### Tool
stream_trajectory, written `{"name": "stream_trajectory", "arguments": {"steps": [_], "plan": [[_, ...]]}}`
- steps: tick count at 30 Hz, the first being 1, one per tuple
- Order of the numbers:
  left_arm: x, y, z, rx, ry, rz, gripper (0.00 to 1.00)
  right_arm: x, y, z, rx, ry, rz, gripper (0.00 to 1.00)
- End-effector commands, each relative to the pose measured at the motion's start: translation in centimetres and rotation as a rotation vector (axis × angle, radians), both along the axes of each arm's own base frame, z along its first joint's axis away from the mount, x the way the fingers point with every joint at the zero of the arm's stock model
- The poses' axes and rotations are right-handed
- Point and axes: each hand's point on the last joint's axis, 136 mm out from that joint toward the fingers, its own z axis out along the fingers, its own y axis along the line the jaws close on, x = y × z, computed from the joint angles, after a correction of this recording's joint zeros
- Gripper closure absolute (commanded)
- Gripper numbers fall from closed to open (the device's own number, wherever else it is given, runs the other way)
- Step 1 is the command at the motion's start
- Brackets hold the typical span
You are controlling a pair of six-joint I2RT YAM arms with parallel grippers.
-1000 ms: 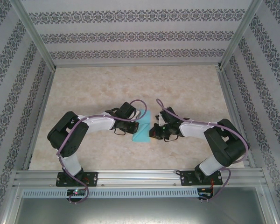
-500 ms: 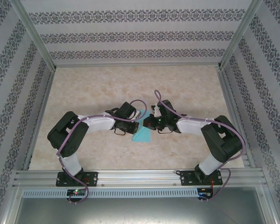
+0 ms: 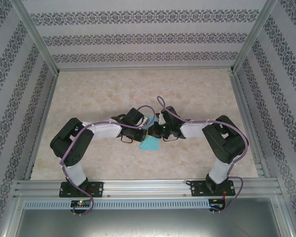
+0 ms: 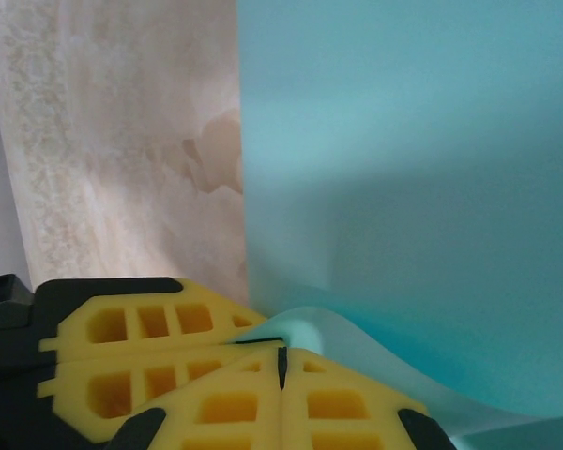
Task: Fold a paper plane with a square sheet of paper (fold left side to right side)
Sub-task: Fold the triangle a second time at the center of the table.
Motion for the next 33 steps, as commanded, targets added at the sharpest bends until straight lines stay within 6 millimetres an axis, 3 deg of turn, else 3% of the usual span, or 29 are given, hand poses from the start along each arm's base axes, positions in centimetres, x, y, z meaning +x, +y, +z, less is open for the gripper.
{"name": "stream_trajectory", "arguments": {"steps": [1,26,30,33], "plan": [[-0.2,1.0,-1.0,0.056,0.005,0.002,1.00,-0.2,0.3,-0.4,-0.015,0.000,0.013,1.00],[0.0,0.9,-0.8,0.066,-0.003,0.006,1.00,-2.0,-2.7,-3.5,-0.176,0.044,0.017,1.00],[0.1,0.8,0.0,0.051,-0.013,0.016,0.92,-2.4,-3.0,-4.1,-0.191,0.066,0.016,1.00],[0.4,0.9,1.6,0.035,-0.047,0.039,0.85,-2.6,-3.2,-4.3,-0.200,0.076,0.018,1.00]]}}
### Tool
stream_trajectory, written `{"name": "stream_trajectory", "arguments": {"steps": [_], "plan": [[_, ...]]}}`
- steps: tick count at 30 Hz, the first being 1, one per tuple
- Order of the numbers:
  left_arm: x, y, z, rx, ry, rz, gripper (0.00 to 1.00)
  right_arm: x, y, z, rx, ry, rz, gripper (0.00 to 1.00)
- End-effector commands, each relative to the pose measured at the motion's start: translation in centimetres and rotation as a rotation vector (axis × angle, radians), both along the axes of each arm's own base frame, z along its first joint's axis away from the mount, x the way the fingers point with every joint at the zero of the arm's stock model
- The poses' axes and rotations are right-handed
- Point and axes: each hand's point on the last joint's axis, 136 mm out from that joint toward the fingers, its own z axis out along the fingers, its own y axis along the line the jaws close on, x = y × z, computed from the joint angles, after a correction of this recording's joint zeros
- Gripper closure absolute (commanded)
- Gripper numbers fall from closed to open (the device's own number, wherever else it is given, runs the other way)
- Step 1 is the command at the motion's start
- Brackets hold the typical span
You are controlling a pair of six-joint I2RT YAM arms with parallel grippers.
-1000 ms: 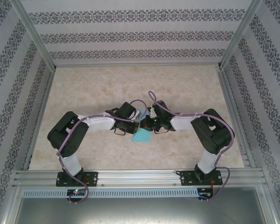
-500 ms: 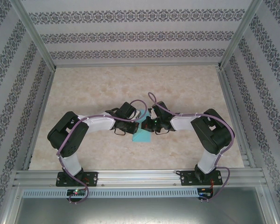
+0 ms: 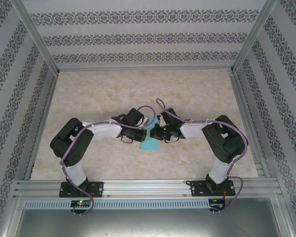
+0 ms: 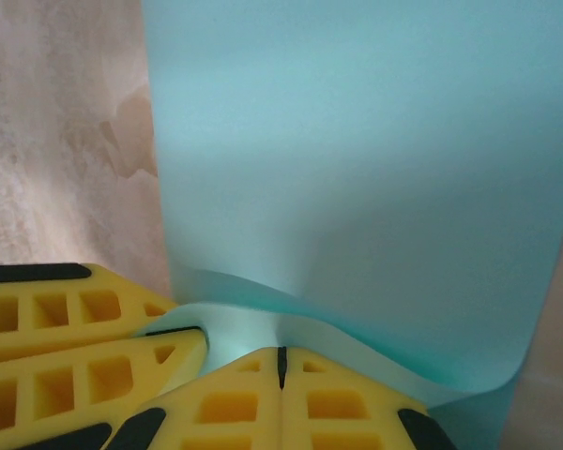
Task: Fold a paper plane with a square sheet of paper (fold left side to right side)
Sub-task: Fold the triangle a second time at the center of the table.
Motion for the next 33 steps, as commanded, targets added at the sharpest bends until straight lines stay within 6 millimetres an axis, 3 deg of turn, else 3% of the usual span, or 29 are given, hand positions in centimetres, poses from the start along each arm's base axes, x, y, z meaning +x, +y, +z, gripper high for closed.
{"name": "stream_trajectory", "arguments": {"steps": [1,8,16,22,33], "plan": [[0.4,1.0,2.1,0.022,-0.049,0.044,0.84,-2.1,-1.8,-2.8,-0.106,0.073,0.008,1.00],[-0.7,1.7,5.7,-0.034,-0.074,0.079,0.79,-2.1,-1.7,-2.9,-0.102,0.077,0.010,1.00],[-4.7,-2.6,6.8,-0.362,0.128,0.002,0.80,-2.0,-1.7,-3.0,-0.102,0.080,0.010,1.00],[-5.5,-3.5,4.9,-0.395,0.210,-0.023,0.80,-2.1,-1.7,-3.0,-0.103,0.084,0.012,1.00],[-4.9,-3.0,1.4,-0.311,0.231,0.009,0.80,-2.2,-1.8,-3.0,-0.110,0.084,0.017,1.00]]}}
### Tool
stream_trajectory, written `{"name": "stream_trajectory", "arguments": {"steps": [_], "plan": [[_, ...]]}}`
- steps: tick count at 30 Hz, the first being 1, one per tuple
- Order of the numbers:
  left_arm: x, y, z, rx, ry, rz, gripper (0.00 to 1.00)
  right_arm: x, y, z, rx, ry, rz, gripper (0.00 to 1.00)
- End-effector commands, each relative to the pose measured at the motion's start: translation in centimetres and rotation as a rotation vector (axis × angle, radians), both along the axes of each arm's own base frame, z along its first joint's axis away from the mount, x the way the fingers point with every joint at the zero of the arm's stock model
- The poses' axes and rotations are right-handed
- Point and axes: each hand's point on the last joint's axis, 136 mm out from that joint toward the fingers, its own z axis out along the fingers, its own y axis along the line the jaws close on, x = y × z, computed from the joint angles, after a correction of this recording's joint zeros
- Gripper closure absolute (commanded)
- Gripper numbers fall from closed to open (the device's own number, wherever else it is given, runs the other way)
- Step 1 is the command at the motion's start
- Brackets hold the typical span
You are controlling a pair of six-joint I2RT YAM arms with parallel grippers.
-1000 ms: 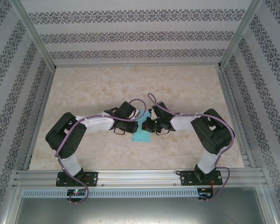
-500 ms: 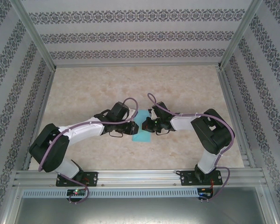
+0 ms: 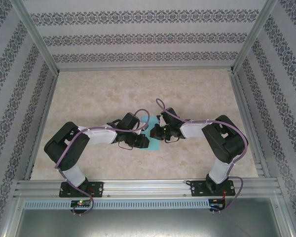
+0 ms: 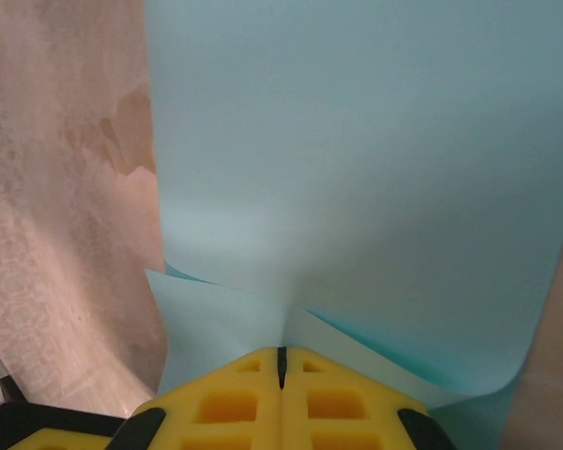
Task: Fold a paper plane with a square sheet of paper (fold left side to right side)
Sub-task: Fold the triangle a second time at the center of the table.
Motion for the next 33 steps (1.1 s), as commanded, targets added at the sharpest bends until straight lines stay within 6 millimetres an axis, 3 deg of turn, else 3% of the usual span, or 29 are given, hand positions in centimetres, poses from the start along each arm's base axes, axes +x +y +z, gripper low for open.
{"name": "stream_trajectory", "arguments": {"steps": [1,33], "plan": [[0.6,-0.3,-0.1,-0.003,-0.027,0.006,0.80,-2.2,-1.8,-2.9,-0.106,0.090,0.010,1.00],[-0.9,2.4,-2.7,0.086,0.007,0.067,0.83,-2.5,-2.4,-3.5,-0.134,0.112,0.010,1.00]]}}
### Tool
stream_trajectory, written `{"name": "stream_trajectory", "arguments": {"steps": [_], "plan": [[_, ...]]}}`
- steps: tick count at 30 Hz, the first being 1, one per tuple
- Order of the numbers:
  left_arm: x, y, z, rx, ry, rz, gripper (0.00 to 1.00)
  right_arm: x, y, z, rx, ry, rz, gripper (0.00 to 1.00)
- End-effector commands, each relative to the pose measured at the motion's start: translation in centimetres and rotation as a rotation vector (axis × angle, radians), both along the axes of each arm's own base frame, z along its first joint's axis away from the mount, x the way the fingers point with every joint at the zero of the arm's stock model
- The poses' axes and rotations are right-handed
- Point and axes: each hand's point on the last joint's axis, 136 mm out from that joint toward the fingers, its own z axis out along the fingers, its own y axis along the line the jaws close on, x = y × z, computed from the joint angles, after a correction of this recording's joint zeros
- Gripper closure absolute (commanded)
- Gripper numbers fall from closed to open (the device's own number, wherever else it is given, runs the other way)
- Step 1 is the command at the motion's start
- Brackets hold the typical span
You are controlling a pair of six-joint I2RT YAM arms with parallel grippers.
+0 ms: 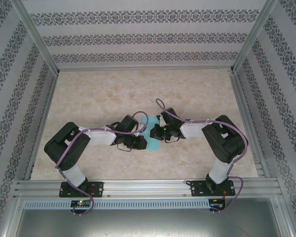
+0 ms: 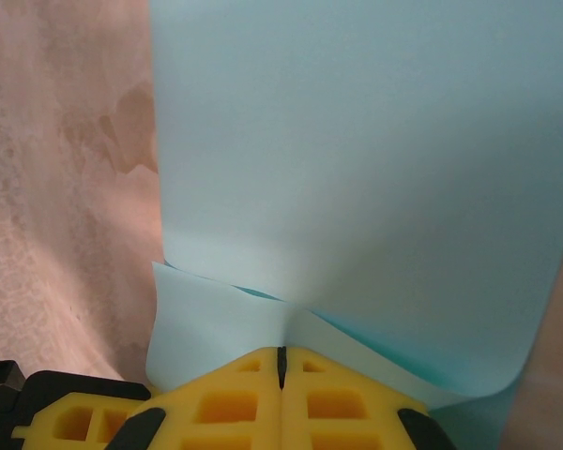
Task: Fold a paper plane with a square sheet of paper (fold left side to right side)
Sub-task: Fold the triangle a second time at the center of the table.
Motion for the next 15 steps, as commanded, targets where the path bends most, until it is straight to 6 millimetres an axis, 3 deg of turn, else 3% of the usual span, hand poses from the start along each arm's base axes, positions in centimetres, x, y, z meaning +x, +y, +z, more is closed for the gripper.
{"name": "stream_trajectory", "arguments": {"steps": [1,10,15], "plan": [[-0.9,1.4,-1.1,0.044,0.026,0.035,0.84,-2.5,-2.4,-3.5,-0.132,0.114,0.005,1.00],[-2.7,3.6,-1.2,0.061,0.045,0.077,0.86,-2.5,-2.4,-3.4,-0.130,0.114,0.007,1.00],[-1.9,4.4,0.4,0.027,0.020,0.118,0.88,-2.4,-2.3,-3.3,-0.125,0.113,0.009,1.00]]}}
